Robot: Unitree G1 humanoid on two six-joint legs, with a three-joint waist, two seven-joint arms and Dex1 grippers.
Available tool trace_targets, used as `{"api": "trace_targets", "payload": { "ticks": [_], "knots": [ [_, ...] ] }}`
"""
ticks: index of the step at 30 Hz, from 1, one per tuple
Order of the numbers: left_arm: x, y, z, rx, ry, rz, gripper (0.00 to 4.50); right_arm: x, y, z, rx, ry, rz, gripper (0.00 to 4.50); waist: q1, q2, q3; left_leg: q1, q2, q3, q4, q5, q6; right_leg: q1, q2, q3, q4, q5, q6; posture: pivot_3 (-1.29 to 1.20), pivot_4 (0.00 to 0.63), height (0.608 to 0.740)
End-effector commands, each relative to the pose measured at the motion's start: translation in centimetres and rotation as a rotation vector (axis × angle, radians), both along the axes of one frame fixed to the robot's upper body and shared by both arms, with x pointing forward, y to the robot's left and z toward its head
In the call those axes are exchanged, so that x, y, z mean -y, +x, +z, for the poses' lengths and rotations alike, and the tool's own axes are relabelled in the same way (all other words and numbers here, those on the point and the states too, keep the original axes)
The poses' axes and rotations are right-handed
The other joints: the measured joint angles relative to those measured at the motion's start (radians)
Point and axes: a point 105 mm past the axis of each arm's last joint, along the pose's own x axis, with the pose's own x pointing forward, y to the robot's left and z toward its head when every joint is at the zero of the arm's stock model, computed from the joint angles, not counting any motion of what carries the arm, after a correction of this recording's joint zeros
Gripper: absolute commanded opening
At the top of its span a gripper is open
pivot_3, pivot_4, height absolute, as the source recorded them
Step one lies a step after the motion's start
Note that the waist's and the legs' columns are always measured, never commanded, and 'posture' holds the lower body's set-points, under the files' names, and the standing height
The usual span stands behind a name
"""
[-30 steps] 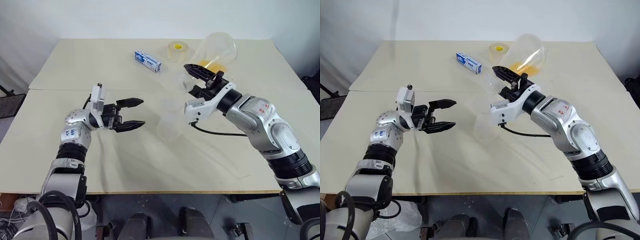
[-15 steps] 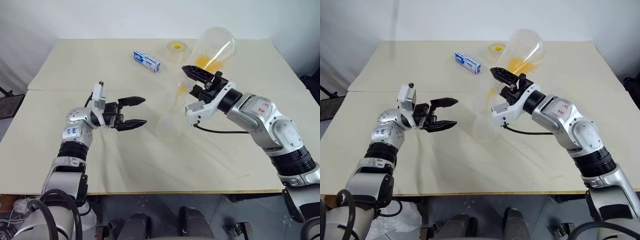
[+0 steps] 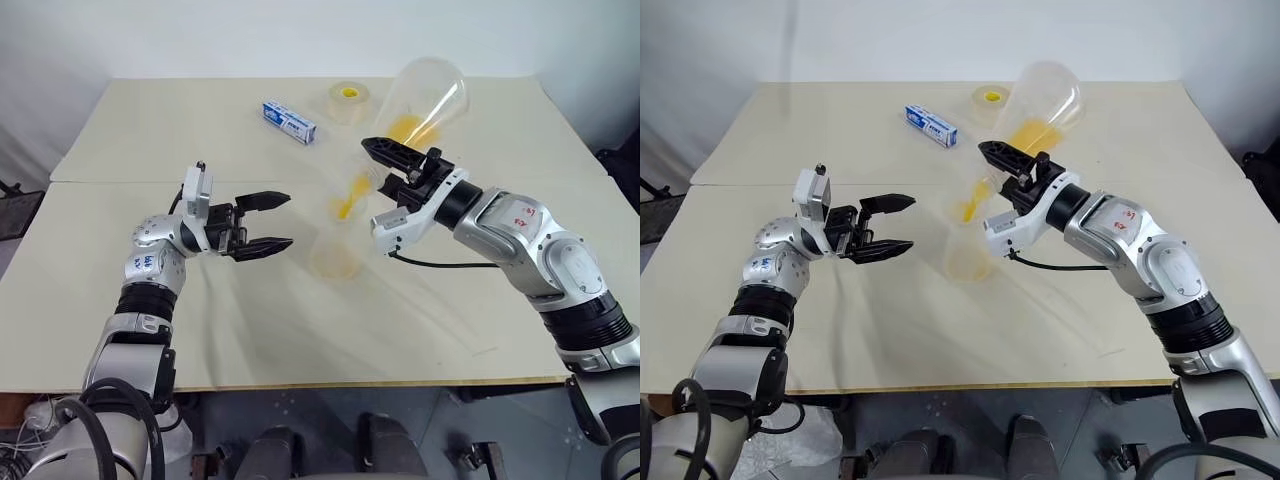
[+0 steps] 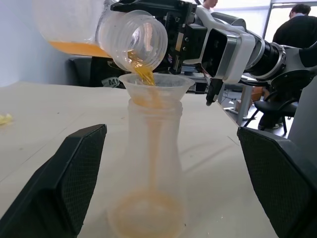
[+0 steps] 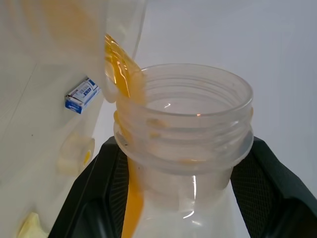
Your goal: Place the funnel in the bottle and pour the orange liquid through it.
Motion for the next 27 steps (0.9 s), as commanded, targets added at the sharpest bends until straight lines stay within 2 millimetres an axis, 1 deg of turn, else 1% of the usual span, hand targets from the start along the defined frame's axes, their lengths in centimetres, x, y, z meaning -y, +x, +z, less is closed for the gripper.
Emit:
{"api": "trace_targets", "payload": {
  "ticks": [1,10,14,18,27],
  "knots": [
    [-0.5,-1.3,0.7,0.055,0.004,-0.101,4.50,0.5,-0.5,3.0,0.110,0.024,0.002,2.46,-0.001,0.000,0.000,0.000,0.000,0.000,0.000,0.000,0.000,0.000,0.000,0.000,0.000,0.000,0.000,0.00,0.150,0.740],
    [-1.5,-1.4,0.2,0.040,0.022,-0.073,4.50,0.3,-0.5,3.2,0.124,0.012,0.015,2.46,0.000,0.000,0.000,0.000,0.000,0.000,0.000,0.000,0.000,0.000,0.000,0.000,0.000,0.000,0.000,0.00,0.150,0.740],
    [-1.8,-1.5,0.3,0.041,0.002,-0.063,4.50,0.2,-0.5,3.2,0.129,0.008,0.021,2.46,0.000,0.000,0.000,0.000,0.000,0.000,0.000,0.000,0.000,0.000,0.000,0.000,0.000,0.000,0.000,0.00,0.150,0.740],
    [-1.9,-1.6,0.3,0.036,-0.028,-0.063,4.50,0.0,-0.5,3.1,0.132,0.005,0.028,2.46,-0.001,0.000,0.000,0.000,0.000,0.000,0.000,0.000,0.000,0.000,0.000,0.000,0.000,0.000,0.000,0.00,0.150,0.740],
    [-2.2,-1.9,0.2,0.025,-0.034,-0.059,4.50,-0.1,-0.5,3.1,0.138,0.000,0.034,2.46,-0.001,0.000,0.000,0.000,0.000,0.000,0.000,0.000,0.000,0.000,0.000,0.000,0.000,0.000,0.000,0.00,0.150,0.740]
  ]
}}
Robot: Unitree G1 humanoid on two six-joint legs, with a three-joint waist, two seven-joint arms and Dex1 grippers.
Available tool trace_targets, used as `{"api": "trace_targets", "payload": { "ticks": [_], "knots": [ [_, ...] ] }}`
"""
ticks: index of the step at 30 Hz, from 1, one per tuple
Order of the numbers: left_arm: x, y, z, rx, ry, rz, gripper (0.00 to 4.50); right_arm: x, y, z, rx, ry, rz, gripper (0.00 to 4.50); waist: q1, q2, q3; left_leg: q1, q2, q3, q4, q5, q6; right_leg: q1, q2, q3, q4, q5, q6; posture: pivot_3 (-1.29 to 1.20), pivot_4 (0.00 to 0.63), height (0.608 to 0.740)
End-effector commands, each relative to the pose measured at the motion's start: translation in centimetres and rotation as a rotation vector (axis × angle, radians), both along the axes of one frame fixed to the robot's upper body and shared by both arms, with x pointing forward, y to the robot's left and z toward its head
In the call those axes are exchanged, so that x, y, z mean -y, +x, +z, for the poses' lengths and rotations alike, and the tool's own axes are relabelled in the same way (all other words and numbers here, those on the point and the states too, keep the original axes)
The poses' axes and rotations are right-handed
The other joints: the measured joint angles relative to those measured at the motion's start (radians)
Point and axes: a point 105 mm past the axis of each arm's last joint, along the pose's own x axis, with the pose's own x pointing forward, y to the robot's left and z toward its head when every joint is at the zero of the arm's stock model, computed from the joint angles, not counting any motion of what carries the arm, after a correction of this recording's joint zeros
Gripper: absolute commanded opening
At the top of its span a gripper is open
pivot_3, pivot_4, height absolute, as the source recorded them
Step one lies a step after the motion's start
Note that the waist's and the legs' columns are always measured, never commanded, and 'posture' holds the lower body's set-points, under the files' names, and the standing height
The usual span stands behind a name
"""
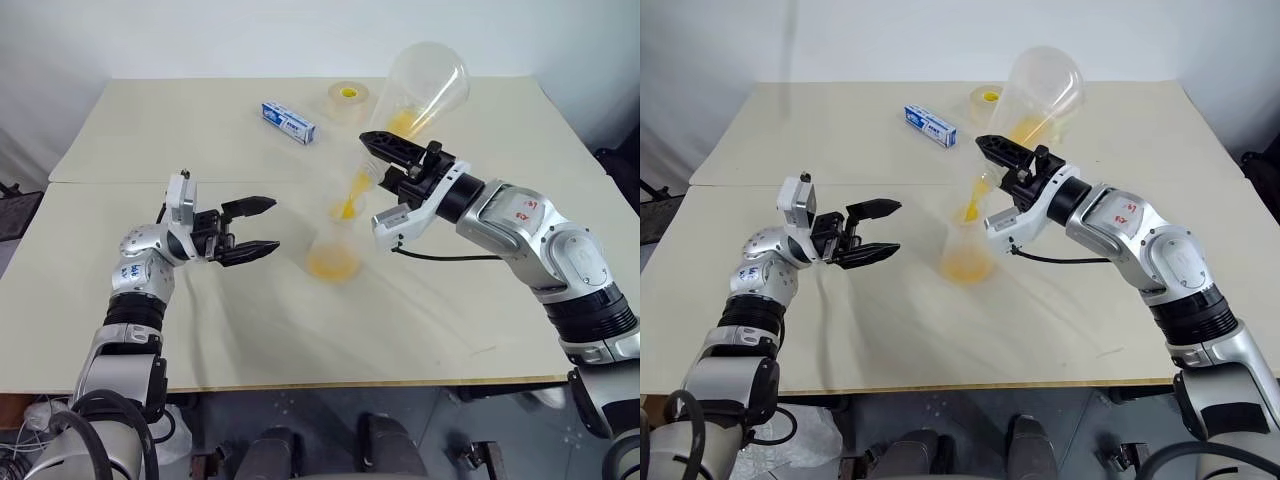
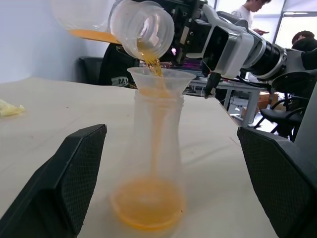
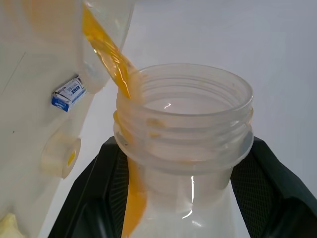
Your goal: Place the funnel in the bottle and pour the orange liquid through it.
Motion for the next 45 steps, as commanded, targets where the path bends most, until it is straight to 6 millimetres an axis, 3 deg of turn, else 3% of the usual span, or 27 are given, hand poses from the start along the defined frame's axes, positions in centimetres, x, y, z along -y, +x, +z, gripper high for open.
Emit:
{"api": "trace_targets", "payload": {
  "ticks": [1,45],
  "knots": [
    [-0.46,-1.42,0.77,0.061,-0.007,-0.099,4.50,-0.03,-0.66,2.48,0.087,0.029,0.021,2.46,0.000,0.000,0.000,0.000,0.000,0.000,0.000,0.000,0.000,0.000,0.000,0.000,0.000,0.000,0.000,0.00,0.150,0.740],
    [0.04,-1.41,0.94,0.064,-0.027,-0.112,4.50,-0.37,-0.57,2.24,0.134,-0.044,0.052,2.46,0.000,0.000,0.000,0.000,0.000,0.000,0.000,0.000,0.000,0.000,0.000,0.000,0.000,0.000,0.000,0.00,0.150,0.740]
  ]
}}
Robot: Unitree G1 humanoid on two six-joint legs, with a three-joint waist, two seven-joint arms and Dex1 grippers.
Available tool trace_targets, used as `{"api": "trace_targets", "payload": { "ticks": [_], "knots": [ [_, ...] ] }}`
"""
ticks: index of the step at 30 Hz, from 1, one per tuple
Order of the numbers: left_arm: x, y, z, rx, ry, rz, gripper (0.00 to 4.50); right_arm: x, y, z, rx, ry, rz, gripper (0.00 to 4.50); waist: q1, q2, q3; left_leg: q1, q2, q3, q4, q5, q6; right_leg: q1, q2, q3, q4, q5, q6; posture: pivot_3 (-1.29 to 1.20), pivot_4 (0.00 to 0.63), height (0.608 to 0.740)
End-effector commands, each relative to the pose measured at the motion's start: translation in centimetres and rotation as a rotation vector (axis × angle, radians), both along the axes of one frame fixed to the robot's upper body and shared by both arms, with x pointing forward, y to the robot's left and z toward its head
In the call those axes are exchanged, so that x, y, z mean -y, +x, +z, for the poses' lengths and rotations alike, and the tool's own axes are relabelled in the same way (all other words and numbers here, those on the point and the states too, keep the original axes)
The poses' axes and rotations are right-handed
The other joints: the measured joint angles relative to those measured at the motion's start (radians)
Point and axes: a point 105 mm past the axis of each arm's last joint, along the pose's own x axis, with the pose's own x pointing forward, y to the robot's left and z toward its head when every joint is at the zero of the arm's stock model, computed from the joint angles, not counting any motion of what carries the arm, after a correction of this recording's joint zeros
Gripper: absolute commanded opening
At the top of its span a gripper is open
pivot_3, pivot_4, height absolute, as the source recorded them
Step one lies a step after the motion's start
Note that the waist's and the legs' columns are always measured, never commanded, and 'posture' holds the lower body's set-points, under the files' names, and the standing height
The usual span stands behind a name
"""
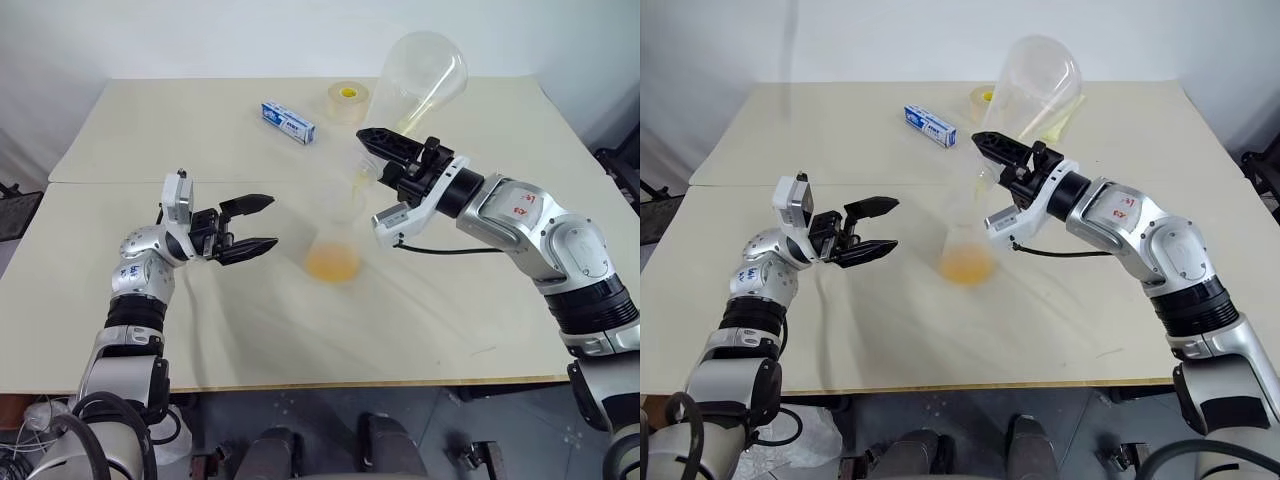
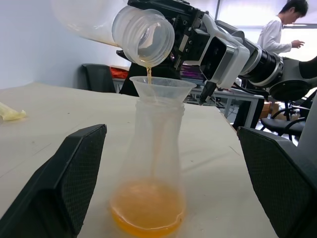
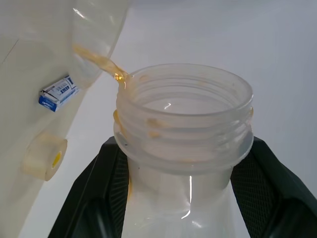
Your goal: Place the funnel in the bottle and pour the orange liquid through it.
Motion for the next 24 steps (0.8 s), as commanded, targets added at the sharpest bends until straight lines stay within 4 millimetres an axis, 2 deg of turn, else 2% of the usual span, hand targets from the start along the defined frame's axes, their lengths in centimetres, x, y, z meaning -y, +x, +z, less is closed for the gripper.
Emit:
{"api": "trace_targets", "payload": {
  "ticks": [1,19,22,24],
  "knots": [
    [0.1,-1.3,0.8,0.075,0.011,-0.112,4.50,-0.1,-0.7,1.9,0.075,0.008,0.026,2.46,0.000,0.000,0.000,0.000,0.000,0.000,0.000,0.000,0.000,0.000,0.000,0.000,0.000,0.000,0.000,0.00,0.150,0.740],
    [0.2,-1.1,0.8,0.068,0.021,-0.107,4.50,-0.5,-1.0,1.8,0.067,0.024,0.045,2.46,0.000,0.000,0.000,0.000,0.000,0.000,0.000,0.000,0.000,0.000,0.000,0.000,0.000,0.000,0.000,0.00,0.150,0.740],
    [0.3,-0.5,0.5,0.054,0.053,-0.054,4.50,-0.4,-0.9,2.4,0.024,0.135,0.043,2.46,-0.001,0.000,0.000,0.000,0.000,0.000,0.000,0.000,0.000,0.000,0.000,0.000,0.000,0.000,0.000,0.00,0.150,0.740],
    [0.2,0.4,0.5,0.043,0.066,0.018,4.50,0.1,-0.8,3.1,-0.047,0.290,0.041,2.46,0.000,0.000,0.000,0.000,0.000,0.000,0.000,0.000,0.000,0.000,0.000,0.000,0.000,0.000,0.000,0.00,0.150,0.740]
  ]
}}
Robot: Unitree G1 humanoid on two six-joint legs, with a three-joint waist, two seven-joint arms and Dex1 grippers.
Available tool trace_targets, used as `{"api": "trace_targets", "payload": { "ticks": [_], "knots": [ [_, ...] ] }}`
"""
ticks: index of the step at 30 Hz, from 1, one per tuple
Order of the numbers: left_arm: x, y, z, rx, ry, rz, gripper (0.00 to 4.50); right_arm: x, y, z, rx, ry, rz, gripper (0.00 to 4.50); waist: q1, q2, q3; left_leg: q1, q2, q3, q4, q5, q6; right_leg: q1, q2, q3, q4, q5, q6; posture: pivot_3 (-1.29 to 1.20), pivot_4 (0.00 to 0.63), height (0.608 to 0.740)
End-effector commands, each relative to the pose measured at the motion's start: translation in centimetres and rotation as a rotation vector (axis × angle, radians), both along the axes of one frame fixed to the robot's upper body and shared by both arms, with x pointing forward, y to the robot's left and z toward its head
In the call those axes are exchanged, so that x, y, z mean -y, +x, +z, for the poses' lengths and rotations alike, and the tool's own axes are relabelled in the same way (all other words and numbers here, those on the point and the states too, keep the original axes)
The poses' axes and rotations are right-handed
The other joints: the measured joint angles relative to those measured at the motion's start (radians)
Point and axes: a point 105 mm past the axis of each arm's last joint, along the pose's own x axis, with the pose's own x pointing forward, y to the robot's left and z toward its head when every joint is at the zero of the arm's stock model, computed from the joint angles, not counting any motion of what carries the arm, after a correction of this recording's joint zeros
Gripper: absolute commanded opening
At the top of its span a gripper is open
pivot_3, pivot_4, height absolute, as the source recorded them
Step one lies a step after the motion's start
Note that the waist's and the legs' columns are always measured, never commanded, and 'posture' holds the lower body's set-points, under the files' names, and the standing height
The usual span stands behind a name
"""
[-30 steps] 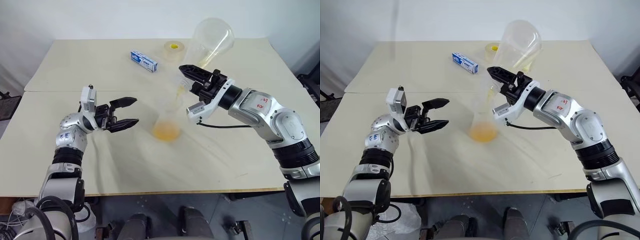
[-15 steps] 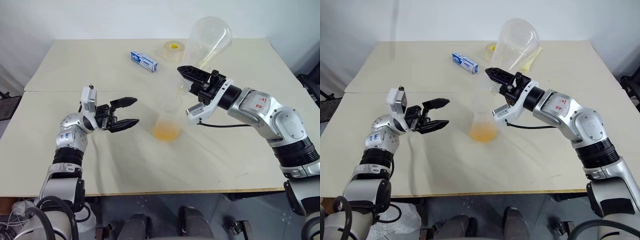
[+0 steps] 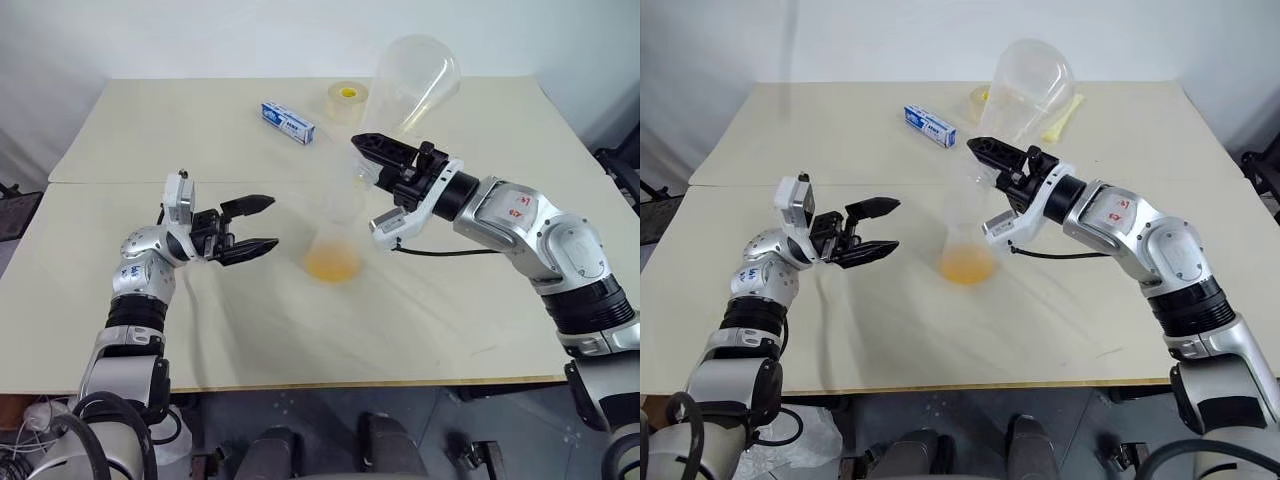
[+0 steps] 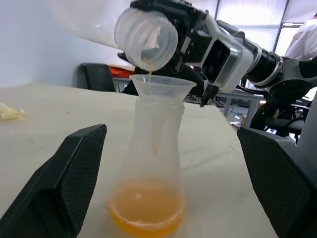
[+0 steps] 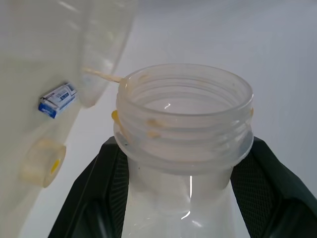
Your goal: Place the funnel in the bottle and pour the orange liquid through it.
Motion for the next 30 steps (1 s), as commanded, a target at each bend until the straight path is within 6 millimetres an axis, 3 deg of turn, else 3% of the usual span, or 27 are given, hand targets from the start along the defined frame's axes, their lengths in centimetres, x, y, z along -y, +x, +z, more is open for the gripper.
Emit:
{"api": "trace_targets", "payload": {
  "ticks": [1,4,9,11,14,18,22,28,30],
  "knots": [
    [-0.1,0.7,0.8,0.039,0.035,0.047,4.50,1.0,-0.7,3.0,-0.041,0.254,0.009,2.46,0.001,0.000,0.000,0.000,0.000,0.000,0.000,0.000,0.000,0.000,0.000,0.000,0.000,0.000,0.000,0.00,0.150,0.740],
    [-0.2,1.0,0.5,0.014,0.066,0.073,4.50,1.7,-0.8,2.9,-0.152,0.409,0.011,2.46,0.002,0.000,0.000,0.000,0.000,-0.001,0.001,0.000,0.000,0.000,0.000,-0.001,0.001,0.000,0.000,0.00,0.150,0.740],
    [-0.2,1.5,-0.2,-0.022,0.125,0.107,4.50,4.8,-0.5,2.6,-0.454,0.846,0.002,2.46,0.001,0.000,0.000,0.000,0.000,-0.001,0.001,0.000,0.000,0.001,0.000,-0.001,0.001,0.000,0.000,0.00,0.150,0.740],
    [-0.1,1.5,-0.2,-0.023,0.127,0.109,4.50,6.6,-0.1,2.1,-0.581,1.044,0.001,2.46,0.002,0.000,0.000,0.000,0.000,-0.001,0.001,0.000,0.000,0.001,-0.001,-0.001,0.001,0.000,0.000,0.00,0.150,0.740],
    [-0.1,1.4,-0.4,-0.029,0.143,0.114,4.50,9.5,0.4,-0.3,-0.777,1.276,-0.007,2.46,0.004,0.000,0.000,0.000,0.000,-0.003,0.001,0.000,0.000,0.001,-0.001,-0.001,0.002,0.000,0.000,0.00,0.150,0.740],
    [-0.1,1.4,-0.6,-0.047,0.160,0.116,4.50,12.9,0.8,-1.5,-0.844,1.531,0.013,2.46,0.002,0.000,0.000,0.000,-0.001,-0.002,0.001,0.000,0.000,0.001,-0.001,-0.001,0.002,0.000,0.000,0.00,0.150,0.740],
    [0.0,1.6,-0.8,-0.056,0.192,0.143,4.50,14.9,1.3,-3.1,-0.912,1.663,0.013,2.46,0.001,0.000,0.000,0.001,-0.001,-0.002,0.000,0.000,0.000,0.001,-0.001,-0.001,0.002,0.000,0.000,0.00,0.150,0.740],
    [0.0,1.9,-1.0,-0.069,0.225,0.187,4.50,15.2,1.4,-4.1,-0.948,1.691,0.021,2.46,0.001,0.000,0.000,0.001,-0.001,-0.001,0.000,0.000,0.000,0.000,-0.001,0.000,0.003,0.000,0.000,0.00,0.150,0.740],
    [-0.2,2.4,-1.9,-0.098,0.297,0.232,4.50,15.4,1.5,-4.4,-0.960,1.715,0.029,3.18,0.001,0.000,0.000,0.001,-0.001,-0.001,0.000,0.000,0.000,0.000,-0.001,0.000,0.003,0.000,0.000,0.00,0.150,0.740]
  ]
}}
